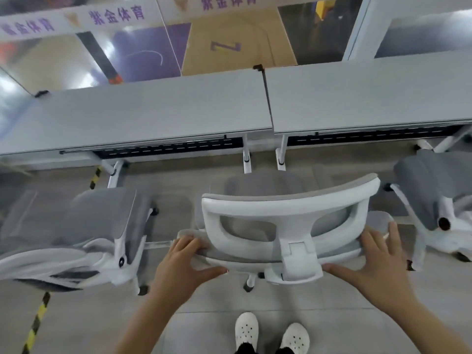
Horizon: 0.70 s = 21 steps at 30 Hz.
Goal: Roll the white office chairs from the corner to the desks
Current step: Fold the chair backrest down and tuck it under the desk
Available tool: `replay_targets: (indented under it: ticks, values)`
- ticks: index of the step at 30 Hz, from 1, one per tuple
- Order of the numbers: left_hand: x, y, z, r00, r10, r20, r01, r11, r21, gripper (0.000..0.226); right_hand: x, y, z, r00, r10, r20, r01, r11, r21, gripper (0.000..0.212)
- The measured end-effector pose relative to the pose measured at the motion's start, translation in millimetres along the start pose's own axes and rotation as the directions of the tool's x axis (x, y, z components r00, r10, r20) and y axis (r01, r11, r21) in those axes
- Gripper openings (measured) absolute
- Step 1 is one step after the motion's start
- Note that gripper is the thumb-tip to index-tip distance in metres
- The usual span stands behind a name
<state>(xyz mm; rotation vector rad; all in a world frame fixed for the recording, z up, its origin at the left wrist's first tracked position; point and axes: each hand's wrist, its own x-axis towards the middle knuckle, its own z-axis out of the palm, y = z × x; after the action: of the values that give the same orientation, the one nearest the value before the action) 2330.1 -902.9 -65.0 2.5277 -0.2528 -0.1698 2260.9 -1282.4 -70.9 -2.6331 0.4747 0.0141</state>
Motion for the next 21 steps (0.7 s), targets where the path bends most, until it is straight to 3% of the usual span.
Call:
replay_targets:
  ticks: [6, 14, 21]
  values:
    - [-19.9, -15.0, -9.8, 0.997, -0.067, -0.044, 0.066, 0.998, -0.014, 0.07, -14.7, -15.5, 14.3, 0.999, 0.029, -0.026, -0.032, 0.994, -0.102, 0.101]
    - [-23.1, -20.1, -15.6, 0.997, -0.043, -0.058, 0.042, 0.999, -0.024, 0.071, -20.6, -21.1, 18.0, 1.0, 0.029, -0.008, -0.03, 0.993, -0.118, 0.091]
    - [-13.1, -18.5, -18.0, 0.997, -0.004, -0.072, 0.003, 1.0, -0.001, 0.076, -26.5, -21.0, 22.9, 0.997, 0.042, -0.066, -0.045, 0.997, -0.056, 0.107]
